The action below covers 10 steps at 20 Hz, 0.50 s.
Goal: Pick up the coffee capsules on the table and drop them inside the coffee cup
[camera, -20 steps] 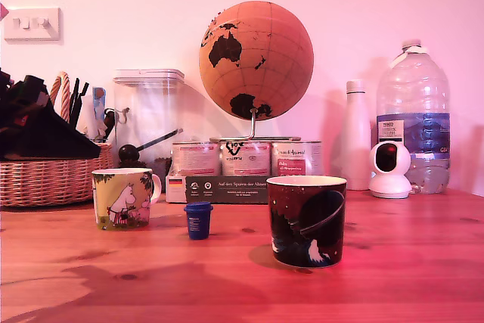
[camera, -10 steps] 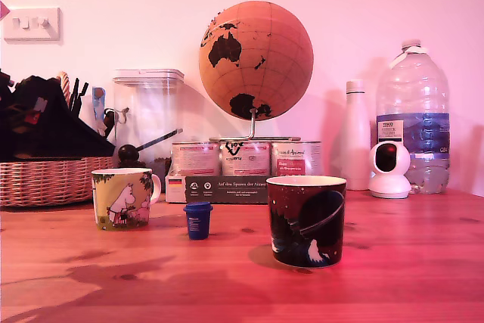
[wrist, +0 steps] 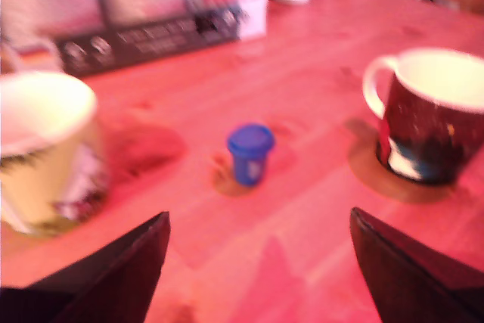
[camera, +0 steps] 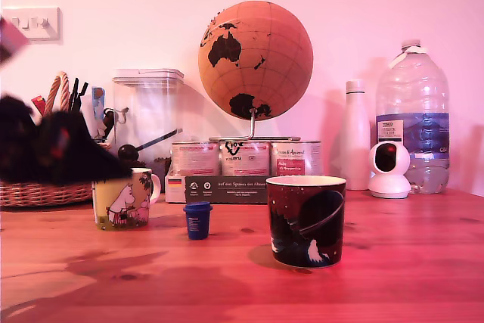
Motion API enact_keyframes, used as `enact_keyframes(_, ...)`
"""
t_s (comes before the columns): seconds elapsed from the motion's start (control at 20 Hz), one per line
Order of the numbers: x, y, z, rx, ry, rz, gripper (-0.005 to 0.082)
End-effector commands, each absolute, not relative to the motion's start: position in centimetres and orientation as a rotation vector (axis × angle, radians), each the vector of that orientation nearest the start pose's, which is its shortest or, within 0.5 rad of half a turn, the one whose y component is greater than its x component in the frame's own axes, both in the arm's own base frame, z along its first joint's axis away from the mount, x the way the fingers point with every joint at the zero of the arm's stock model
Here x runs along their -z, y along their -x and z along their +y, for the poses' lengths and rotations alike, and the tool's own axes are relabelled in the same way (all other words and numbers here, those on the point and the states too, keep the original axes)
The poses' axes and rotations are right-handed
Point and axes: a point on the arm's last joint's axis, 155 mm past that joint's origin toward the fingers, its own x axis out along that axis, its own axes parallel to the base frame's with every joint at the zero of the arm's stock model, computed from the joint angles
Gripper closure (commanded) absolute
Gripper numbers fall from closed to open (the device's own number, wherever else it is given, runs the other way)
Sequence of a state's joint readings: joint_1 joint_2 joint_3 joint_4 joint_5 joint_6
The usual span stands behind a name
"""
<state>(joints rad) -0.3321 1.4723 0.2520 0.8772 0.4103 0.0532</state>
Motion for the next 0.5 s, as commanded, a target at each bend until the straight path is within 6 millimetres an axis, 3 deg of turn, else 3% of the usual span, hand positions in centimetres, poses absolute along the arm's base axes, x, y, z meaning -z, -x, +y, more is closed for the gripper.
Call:
enact_keyframes(0.0,-6.6,-31.1,-18.9,0.756,-0.041,0.347,0.008)
enact_keyframes(0.25,-4.4,-31.6,-20.0,0.779,-0.044,0.397,0.008)
enact_keyframes(0.45,-3.8,-32.1,-21.6,0.81,-0.051,0.409,0.008)
